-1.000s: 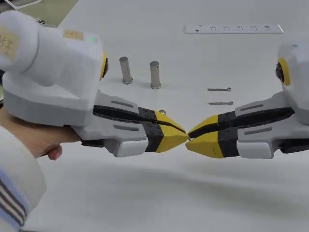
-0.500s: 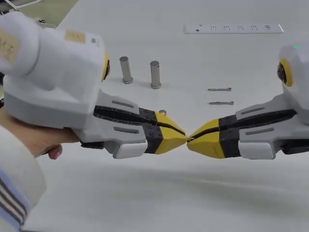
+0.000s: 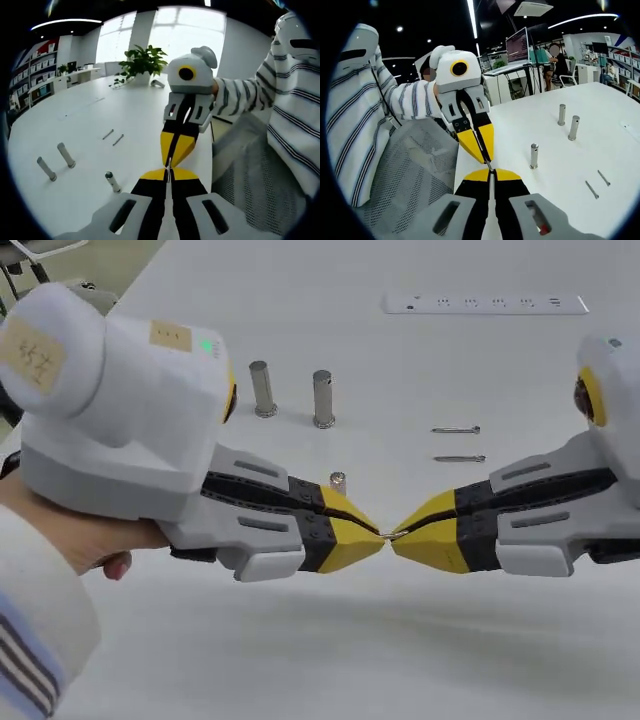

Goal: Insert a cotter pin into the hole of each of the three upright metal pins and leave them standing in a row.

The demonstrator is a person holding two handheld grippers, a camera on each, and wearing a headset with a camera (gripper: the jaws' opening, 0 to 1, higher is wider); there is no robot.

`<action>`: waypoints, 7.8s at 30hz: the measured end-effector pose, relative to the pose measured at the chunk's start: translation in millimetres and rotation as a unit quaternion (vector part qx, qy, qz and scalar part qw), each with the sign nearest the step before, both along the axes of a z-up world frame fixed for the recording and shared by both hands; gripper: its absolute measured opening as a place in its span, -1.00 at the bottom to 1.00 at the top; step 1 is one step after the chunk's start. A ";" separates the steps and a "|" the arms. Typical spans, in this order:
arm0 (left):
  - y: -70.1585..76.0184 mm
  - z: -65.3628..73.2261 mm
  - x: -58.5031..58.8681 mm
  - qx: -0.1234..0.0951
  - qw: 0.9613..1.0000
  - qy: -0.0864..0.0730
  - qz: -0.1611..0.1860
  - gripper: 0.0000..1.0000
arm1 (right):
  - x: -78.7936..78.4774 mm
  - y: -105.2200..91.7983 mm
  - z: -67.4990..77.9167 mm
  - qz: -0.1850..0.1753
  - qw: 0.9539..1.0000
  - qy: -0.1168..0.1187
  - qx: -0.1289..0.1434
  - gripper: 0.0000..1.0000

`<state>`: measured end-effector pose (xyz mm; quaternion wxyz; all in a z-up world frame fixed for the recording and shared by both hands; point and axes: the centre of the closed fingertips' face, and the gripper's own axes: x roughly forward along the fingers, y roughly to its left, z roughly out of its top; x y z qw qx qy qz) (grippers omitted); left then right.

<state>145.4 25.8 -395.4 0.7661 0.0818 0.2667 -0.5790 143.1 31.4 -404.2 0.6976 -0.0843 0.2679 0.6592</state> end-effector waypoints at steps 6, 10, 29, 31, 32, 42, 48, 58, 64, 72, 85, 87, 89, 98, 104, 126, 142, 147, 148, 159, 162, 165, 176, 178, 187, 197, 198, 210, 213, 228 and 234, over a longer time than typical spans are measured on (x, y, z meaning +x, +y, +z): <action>5.4 -4.7 3.5 -0.007 1.000 0.015 0.014 -0.86 | 0.7 -0.4 -4.2 0.006 1.000 -0.018 -0.016 -1.00; 13.2 -8.3 8.6 0.001 1.000 0.008 0.020 -0.85 | 6.2 -1.5 -5.5 -0.002 0.999 -0.028 -0.021 -1.00; 41.4 -26.3 50.1 0.061 0.994 -0.025 0.088 -0.52 | 47.9 -3.8 -26.7 -0.043 0.992 -0.095 -0.077 -1.00; 41.3 -26.8 55.4 0.063 0.993 -0.026 0.093 -0.55 | 56.7 -3.5 -29.7 -0.043 0.991 -0.100 -0.083 -1.00; 41.8 -27.4 57.3 0.065 0.993 -0.027 0.095 -0.55 | 58.8 -3.1 -29.8 -0.044 0.990 -0.101 -0.084 -1.00; 41.2 -31.3 68.8 0.080 0.991 -0.033 0.103 -0.67 | 72.3 -1.0 -32.9 -0.036 0.989 -0.110 -0.093 -1.00; 40.6 -31.7 70.7 0.084 0.991 -0.036 0.098 -0.71 | 73.4 2.4 -34.6 -0.026 0.989 -0.112 -0.097 -1.00; 38.5 -33.9 74.3 0.089 0.992 -0.039 0.083 -0.76 | 72.3 5.0 -35.8 -0.014 0.988 -0.114 -0.103 -1.00; 36.4 -35.1 74.0 0.089 0.993 -0.040 0.074 -0.82 | 71.1 5.6 -36.7 -0.012 0.988 -0.114 -0.104 -1.00; 35.8 -34.9 74.8 0.089 0.993 -0.041 0.065 -0.90 | 70.5 7.6 -34.6 -0.015 0.989 -0.113 -0.097 -1.00; 39.0 -35.4 73.3 0.097 0.992 -0.036 0.074 -0.90 | 70.8 15.4 -38.1 -0.024 0.989 -0.109 -0.093 -1.00; 39.9 -35.6 73.0 0.097 0.992 -0.033 0.077 -0.90 | 71.1 16.8 -38.9 -0.025 0.990 -0.108 -0.092 -1.00; 42.2 -36.2 72.8 0.095 0.992 -0.025 0.082 -0.90 | 71.5 18.9 -40.6 -0.024 0.990 -0.106 -0.093 -1.00; 44.7 -38.5 75.5 0.092 0.991 -0.017 0.094 -0.90 | 75.4 34.1 -45.9 -0.021 0.989 -0.123 -0.084 -1.00; 42.1 -38.6 77.0 0.091 0.991 -0.015 0.098 -0.90 | 78.7 35.0 -35.9 -0.028 0.987 -0.144 -0.063 -0.73; 37.9 -37.4 72.0 0.089 0.990 -0.004 0.110 -0.90 | 74.3 35.2 -30.7 -0.016 0.987 -0.151 -0.060 -1.00; 47.3 -25.0 70.6 0.071 0.990 -0.027 0.118 -0.65 | 75.5 27.3 -33.6 -0.042 0.989 -0.133 -0.047 -0.81; 60.2 -25.5 66.7 0.061 0.989 -0.018 0.137 -0.22 | 74.6 32.6 -40.3 -0.044 0.992 -0.115 -0.035 -0.79; 62.5 -24.7 65.7 0.058 0.988 -0.020 0.139 -0.20 | 74.3 33.7 -41.4 -0.045 0.992 -0.113 -0.033 -0.79; 79.9 -13.4 48.3 -0.003 0.984 -0.025 0.178 0.38 | 72.8 41.6 -55.0 -0.054 0.995 -0.081 -0.018 -0.79; 78.6 -10.3 43.0 -0.024 0.983 -0.024 0.179 0.54 | 75.2 39.8 -61.3 -0.059 0.995 -0.077 -0.025 -0.82; 78.4 -10.8 38.4 -0.029 0.983 -0.028 0.178 0.71 | 74.2 41.2 -62.1 -0.064 0.996 -0.066 -0.022 -0.83; 81.4 -10.6 29.8 -0.018 0.984 -0.045 0.174 0.97 | 73.7 48.6 -70.6 -0.060 0.995 -0.070 -0.027 -0.84; 84.5 -11.8 28.6 -0.014 0.983 -0.045 0.175 0.97 | 72.1 50.8 -69.2 -0.054 0.995 -0.078 -0.022 -0.90; 97.8 -11.8 26.6 -0.011 0.982 -0.044 0.184 0.97 | 72.2 56.8 -66.4 -0.029 0.991 -0.125 -0.029 -0.91; 96.2 -10.5 24.3 -0.007 0.981 -0.041 0.192 0.97 | 83.7 72.1 -63.4 -0.005 0.991 -0.130 -0.021 -0.91; 95.1 -9.9 24.1 -0.007 0.980 -0.042 0.192 0.97 | 88.0 73.2 -63.8 -0.003 0.991 -0.131 -0.019 -0.92; 99.6 -8.1 27.4 -0.009 0.979 -0.044 0.199 0.97 | 90.0 86.7 -61.7 0.030 0.991 -0.129 -0.011 -0.92; 102.2 -9.3 27.7 -0.007 0.979 -0.043 0.201 0.97 | 87.8 88.9 -61.7 0.043 0.991 -0.130 -0.008 -0.92; 109.4 -8.8 26.0 -0.015 0.979 -0.036 0.201 0.94 | 86.1 88.1 -53.1 0.052 0.987 -0.150 -0.001 -0.54; 111.7 -0.5 28.8 -0.029 0.978 -0.042 0.202 0.94 | 72.2 75.8 -37.1 0.045 0.987 -0.154 -0.016 -0.25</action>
